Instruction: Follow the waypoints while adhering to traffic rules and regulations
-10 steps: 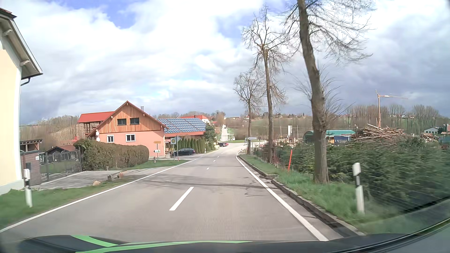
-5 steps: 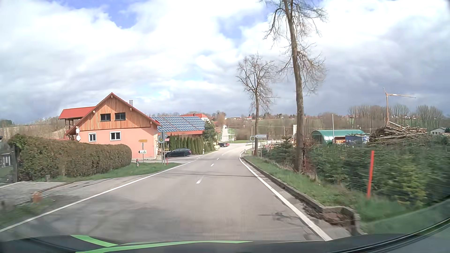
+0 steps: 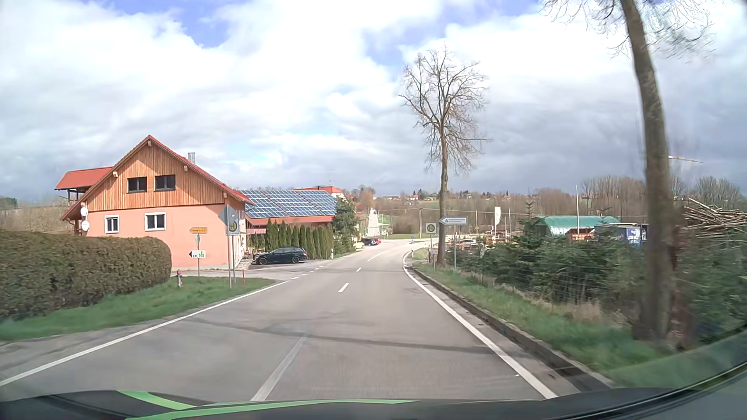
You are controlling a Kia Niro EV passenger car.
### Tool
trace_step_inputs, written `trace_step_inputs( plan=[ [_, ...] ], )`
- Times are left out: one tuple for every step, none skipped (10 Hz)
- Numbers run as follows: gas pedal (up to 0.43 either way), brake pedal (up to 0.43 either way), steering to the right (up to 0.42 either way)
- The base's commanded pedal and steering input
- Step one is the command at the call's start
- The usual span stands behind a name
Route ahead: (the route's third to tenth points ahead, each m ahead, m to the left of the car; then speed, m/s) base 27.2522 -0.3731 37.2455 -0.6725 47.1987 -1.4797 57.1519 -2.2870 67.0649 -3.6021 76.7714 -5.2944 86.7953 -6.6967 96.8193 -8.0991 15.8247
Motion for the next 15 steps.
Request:
trace_step_inputs(
  plan=[
    [0.000,0.122,0.005],
    [0.000,0.122,0.005],
    [0.000,0.128,0.005],
    [0.000,0.128,0.005],
    [0.000,0.134,0.005],
    [0.000,0.134,0.005],
    [0.000,0.140,0.005],
    [0.000,0.140,0.005],
    [0.000,0.140,0.005],
    [0.000,0.146,0.005],
    [0.000,0.152,0.006],
    [0.000,0.152,0.006],
    [0.000,0.152,0.006],
    [0.000,0.159,0.007],
    [0.000,0.159,0.008]
  ],
)
